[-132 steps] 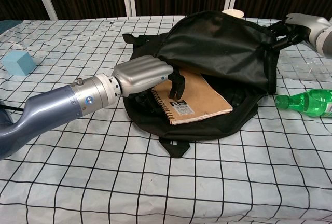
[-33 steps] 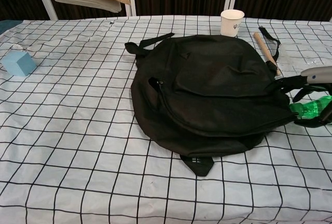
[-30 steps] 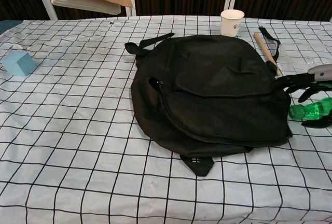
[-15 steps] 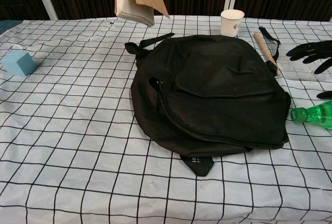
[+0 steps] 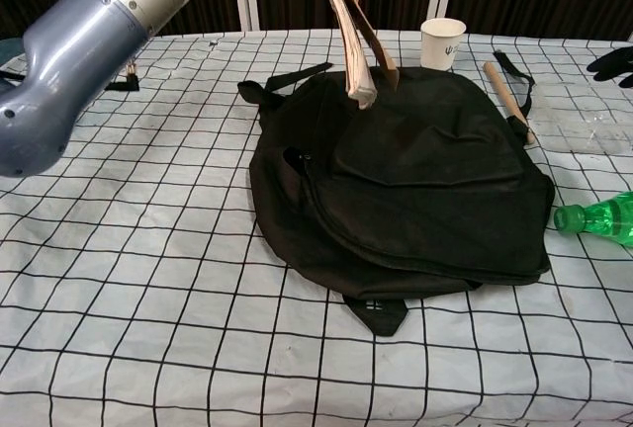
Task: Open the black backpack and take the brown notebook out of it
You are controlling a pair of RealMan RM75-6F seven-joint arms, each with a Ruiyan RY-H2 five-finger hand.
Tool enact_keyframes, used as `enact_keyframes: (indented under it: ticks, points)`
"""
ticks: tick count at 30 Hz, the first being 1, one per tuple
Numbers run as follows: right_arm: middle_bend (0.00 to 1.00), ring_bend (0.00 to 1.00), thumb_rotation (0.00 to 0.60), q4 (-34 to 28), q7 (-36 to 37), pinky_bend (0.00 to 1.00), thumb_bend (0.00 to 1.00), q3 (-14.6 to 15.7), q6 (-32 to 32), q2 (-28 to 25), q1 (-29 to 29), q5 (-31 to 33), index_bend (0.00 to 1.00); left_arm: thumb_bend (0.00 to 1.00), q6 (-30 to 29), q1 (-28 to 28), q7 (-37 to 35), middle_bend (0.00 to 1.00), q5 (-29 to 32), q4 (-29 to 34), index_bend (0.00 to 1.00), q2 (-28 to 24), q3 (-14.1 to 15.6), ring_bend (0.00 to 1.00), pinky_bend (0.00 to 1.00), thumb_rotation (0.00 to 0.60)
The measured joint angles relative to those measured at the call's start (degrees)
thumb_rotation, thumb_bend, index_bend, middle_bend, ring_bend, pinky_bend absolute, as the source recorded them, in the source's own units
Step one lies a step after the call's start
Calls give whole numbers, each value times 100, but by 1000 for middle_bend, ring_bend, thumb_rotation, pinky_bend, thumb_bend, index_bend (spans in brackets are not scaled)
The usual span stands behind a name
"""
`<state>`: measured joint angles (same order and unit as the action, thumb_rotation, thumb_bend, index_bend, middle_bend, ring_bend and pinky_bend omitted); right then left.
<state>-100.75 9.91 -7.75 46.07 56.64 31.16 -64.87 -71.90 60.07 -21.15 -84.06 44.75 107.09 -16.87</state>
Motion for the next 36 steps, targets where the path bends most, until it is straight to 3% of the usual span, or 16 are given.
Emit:
enact_keyframes:
  ticks: [5, 8, 15, 20, 25, 29, 32, 36]
  points:
    - [10, 30, 600, -31, -52, 122, 229, 13, 16, 5, -10, 10, 3, 421, -151, -293, -810, 603, -158, -221, 586, 151, 371, 334, 321, 600]
    - [10, 30, 600, -31, -89, 122, 229, 32, 28, 41, -20, 22, 3, 352, -163, -554, -1099, 533, -236, -234, 533, 62, 626, 277, 255, 600]
    - [10, 30, 600, -19, -158, 122, 225, 66, 32, 120, -30, 69, 3, 102, -28, -1104, -1473, 297, -371, -16, 339, -631, 1149, 70, 22, 600]
    - [10, 30, 600, 0, -205, 122, 224, 81, 28, 178, -29, 114, 2, 2, 363, -1383, -1507, 144, -424, 314, 230, -1413, 1539, 0, 0, 600]
    - [10, 30, 600, 56, -232, 122, 225, 75, 54, 216, -33, 159, 3, 0, 892, -1533, -1311, 125, -427, 1128, 217, -2290, 1843, 0, 0, 600]
    - [10, 30, 600, 117, -291, 122, 225, 60, 189, 230, -68, 173, 3, 11, 887, -1731, -793, 128, -336, 1582, 219, -2716, 1881, 0, 0, 600]
    - [10, 30, 600, 193, -392, 122, 225, 50, 391, 232, -122, 158, 3, 11, 574, -1972, -221, 135, -229, 1778, 226, -2907, 1831, 0, 0, 600]
    - [10, 30, 600, 329, -615, 122, 226, 45, 930, 266, -282, 91, 2, 13, -329, -2469, 752, 144, -109, 2047, 229, -3110, 1742, 0, 0, 600]
